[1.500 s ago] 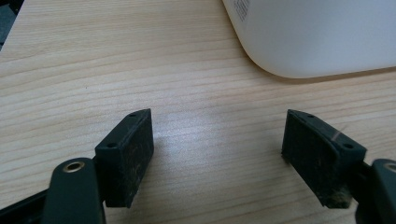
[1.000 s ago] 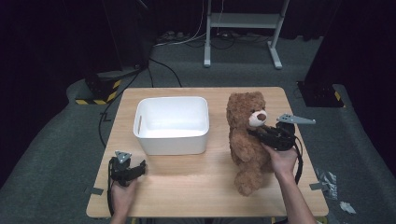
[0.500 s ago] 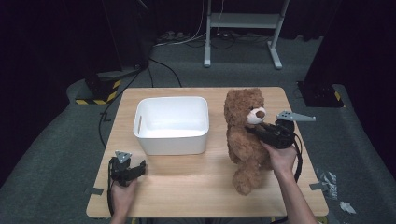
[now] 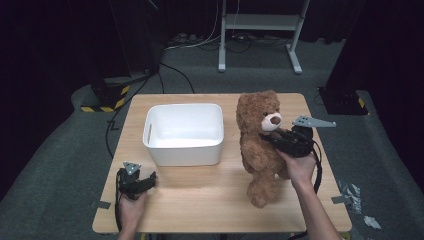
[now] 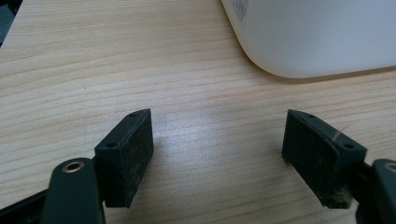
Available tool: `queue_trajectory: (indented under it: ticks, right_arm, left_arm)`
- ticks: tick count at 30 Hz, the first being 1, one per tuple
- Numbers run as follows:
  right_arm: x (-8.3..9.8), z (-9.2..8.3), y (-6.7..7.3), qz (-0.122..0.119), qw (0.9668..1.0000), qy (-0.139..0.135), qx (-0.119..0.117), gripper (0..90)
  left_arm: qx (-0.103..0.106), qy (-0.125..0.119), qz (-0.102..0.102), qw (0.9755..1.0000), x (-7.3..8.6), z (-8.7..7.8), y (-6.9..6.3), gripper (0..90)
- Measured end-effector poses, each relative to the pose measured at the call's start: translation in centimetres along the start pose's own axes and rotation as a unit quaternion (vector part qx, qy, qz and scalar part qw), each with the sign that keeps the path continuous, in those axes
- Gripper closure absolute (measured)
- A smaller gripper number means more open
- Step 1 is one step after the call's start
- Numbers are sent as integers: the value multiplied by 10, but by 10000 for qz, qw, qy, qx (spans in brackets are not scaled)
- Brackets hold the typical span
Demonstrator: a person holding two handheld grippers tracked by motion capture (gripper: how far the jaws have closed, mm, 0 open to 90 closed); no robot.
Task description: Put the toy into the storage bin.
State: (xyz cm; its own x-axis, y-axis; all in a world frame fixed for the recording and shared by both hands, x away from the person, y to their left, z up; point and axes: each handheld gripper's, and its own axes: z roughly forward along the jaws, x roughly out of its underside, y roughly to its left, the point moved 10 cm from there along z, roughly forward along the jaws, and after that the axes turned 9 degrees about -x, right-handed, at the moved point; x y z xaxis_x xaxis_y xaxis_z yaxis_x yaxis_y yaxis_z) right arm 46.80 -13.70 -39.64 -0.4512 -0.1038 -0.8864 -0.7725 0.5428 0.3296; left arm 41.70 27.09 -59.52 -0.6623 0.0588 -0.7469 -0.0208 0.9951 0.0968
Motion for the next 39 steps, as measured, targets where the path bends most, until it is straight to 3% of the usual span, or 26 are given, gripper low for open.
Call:
queue_trajectory:
  ticks: [19, 39]
  right_arm:
    - [-26, 9, 14, -173, 9997, -70, -156, 714]
    - [-54, 29, 39, -339, 9985, -139, -409, 712]
  left_arm:
    - [18, 4, 70, 10000, 0, 0, 0, 249]
    - [34, 4, 73, 10000, 0, 0, -1, 249]
